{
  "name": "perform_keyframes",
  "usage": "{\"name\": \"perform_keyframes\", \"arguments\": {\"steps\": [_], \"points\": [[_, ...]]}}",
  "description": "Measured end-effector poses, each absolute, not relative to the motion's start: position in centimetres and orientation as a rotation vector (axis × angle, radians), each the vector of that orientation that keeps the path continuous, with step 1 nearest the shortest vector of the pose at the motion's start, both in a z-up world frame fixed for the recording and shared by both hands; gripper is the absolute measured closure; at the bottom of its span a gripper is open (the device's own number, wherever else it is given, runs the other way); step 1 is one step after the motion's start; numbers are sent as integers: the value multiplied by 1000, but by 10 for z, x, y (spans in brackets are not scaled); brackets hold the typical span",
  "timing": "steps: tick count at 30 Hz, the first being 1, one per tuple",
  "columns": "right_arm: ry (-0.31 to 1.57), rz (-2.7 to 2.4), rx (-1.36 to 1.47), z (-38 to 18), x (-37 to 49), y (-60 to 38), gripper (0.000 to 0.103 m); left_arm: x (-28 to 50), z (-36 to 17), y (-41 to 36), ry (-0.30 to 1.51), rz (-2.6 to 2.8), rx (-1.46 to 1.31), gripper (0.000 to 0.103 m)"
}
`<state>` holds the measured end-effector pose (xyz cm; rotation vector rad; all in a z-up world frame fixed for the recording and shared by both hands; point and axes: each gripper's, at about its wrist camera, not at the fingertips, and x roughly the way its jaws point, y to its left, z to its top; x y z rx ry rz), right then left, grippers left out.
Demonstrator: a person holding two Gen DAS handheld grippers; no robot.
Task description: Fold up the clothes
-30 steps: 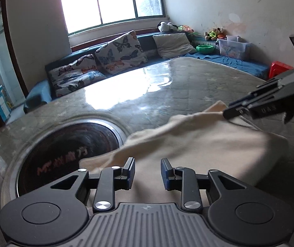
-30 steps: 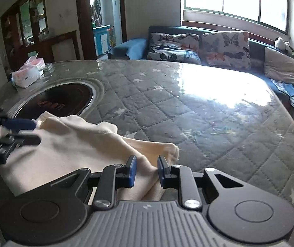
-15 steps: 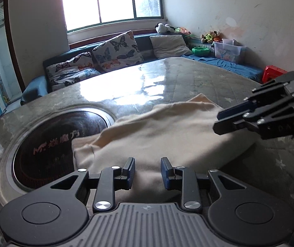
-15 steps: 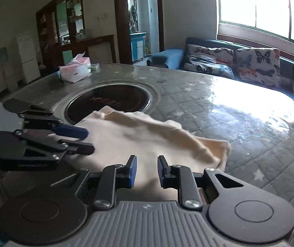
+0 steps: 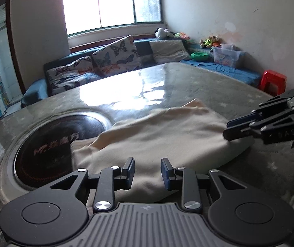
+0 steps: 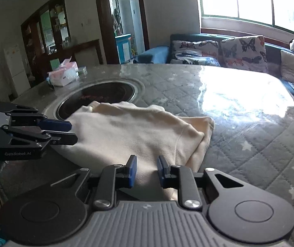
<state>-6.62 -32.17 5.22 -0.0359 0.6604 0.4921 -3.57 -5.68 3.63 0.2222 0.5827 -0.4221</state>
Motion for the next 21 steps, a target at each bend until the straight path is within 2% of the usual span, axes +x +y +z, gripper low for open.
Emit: {"name": "perform_keyframes", "arguments": {"steps": [9, 21], "points": [[678, 460, -53, 44, -72, -326, 83, -34, 23, -94, 602, -510, 238, 72], [632, 554, -116, 59, -69, -292, 83, -44, 26, -77, 594, -491, 203, 72]]}}
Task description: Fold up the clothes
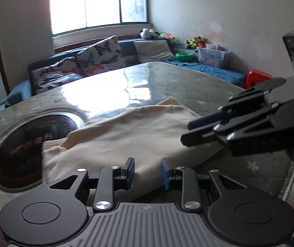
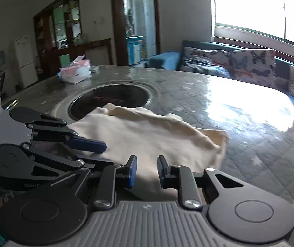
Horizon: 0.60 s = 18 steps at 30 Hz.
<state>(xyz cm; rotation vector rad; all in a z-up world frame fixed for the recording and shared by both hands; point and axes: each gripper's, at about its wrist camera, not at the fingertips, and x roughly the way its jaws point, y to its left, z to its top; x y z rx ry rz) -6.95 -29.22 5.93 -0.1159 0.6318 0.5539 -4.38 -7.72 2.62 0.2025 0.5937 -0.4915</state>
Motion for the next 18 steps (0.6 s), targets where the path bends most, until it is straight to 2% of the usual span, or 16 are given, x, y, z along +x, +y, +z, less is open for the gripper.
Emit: {"name": "perform_keyframes", "arguments": {"steps": [5, 14, 18], "points": [[684, 554, -131, 41, -63, -281, 83, -45, 29, -51, 600, -404, 150, 72], [688, 557, -131, 41, -64, -283, 83, -39, 25, -1, 629, -293, 48, 71], [690, 560, -133, 42, -63, -283, 83, -34, 31, -2, 623, -286, 54, 71]]}}
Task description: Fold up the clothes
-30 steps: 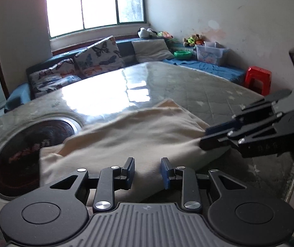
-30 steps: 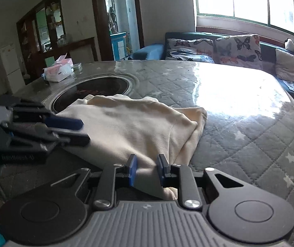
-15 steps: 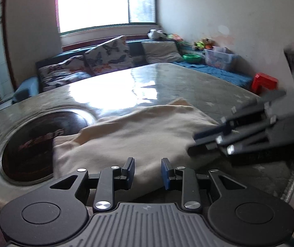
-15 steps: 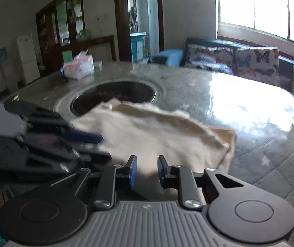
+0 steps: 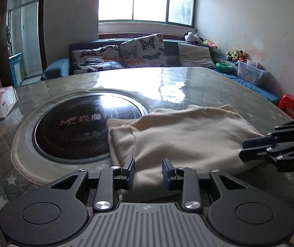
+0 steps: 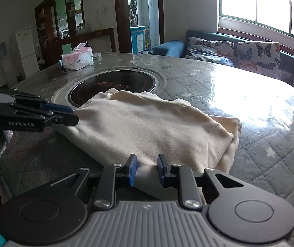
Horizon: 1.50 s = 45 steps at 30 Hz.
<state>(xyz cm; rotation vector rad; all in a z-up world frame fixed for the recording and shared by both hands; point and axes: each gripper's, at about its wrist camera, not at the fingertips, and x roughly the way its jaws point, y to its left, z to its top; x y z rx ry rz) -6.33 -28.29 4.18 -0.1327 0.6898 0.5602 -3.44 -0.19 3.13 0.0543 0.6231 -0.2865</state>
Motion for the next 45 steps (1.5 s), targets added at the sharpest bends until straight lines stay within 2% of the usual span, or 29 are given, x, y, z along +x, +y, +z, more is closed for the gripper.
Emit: {"name": "perform_keyframes", "arguments": {"steps": [10, 18, 25, 44, 45], "points": [[701, 579, -80, 47, -55, -291, 81, -9, 34, -15, 645, -263, 116, 71], [709, 542, -59, 52, -16, -298, 81, 27, 43, -42, 627, -303, 160, 71], [742, 500, -48, 43, 26, -302, 81, 58, 32, -51, 693, -309, 131, 71], [732, 494, -87, 48, 43, -282, 80, 68, 28, -41, 708, -296, 92, 71], [726, 501, -96, 51, 39, -279, 78, 66, 29, -39, 706, -293, 87, 68]]}}
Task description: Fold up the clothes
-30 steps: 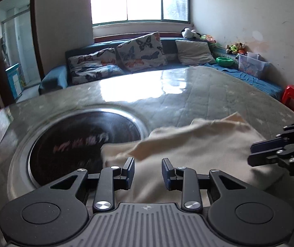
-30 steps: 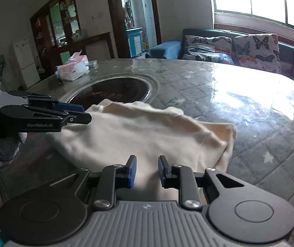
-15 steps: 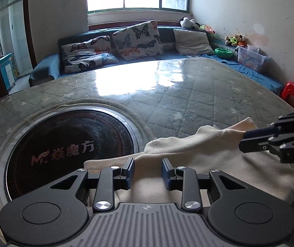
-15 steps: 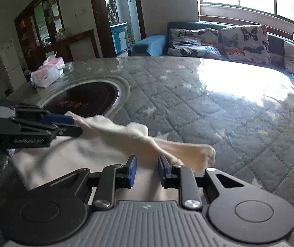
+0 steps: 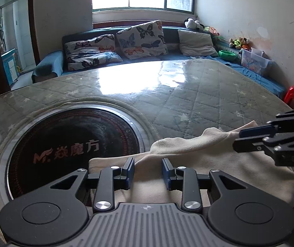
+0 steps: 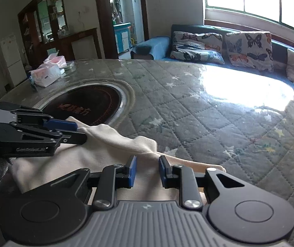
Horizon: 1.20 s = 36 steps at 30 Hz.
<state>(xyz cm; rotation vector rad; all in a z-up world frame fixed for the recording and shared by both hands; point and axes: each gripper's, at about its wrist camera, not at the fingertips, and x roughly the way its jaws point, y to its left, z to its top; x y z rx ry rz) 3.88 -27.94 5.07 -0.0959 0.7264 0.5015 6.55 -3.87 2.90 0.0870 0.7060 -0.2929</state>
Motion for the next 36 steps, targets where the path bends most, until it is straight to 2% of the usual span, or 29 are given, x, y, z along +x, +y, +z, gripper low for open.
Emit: {"name": "perform_keyframes", "arguments": {"steps": [3, 5, 8, 10, 17, 23, 28, 32, 36], "points": [[711, 524, -124, 58, 26, -273, 70, 56, 33, -29, 694, -270, 78, 58], [703, 544, -141, 61, 17, -267, 68, 49, 35, -21, 688, -254, 69, 53], [689, 596, -179, 66, 1, -249, 55, 38, 37, -6, 683, -217, 48, 43], [678, 633, -219, 67, -9, -235, 55, 31, 37, 5, 683, -192, 35, 39], [632, 783, -383, 64, -42, -177, 45, 13, 35, 41, 691, -94, -34, 14], [596, 863, -519, 53, -61, -134, 44, 6, 36, 59, 693, -68, -92, 8], [576, 864, -599, 45, -68, -113, 51, 4, 37, 65, 708, -71, -178, 8], [557, 835, -644, 38, -69, -105, 66, 5, 37, 67, 738, -89, -272, 8], [574, 836, -556, 44, -60, -113, 82, 6, 40, 65, 753, -113, -352, 9]]}}
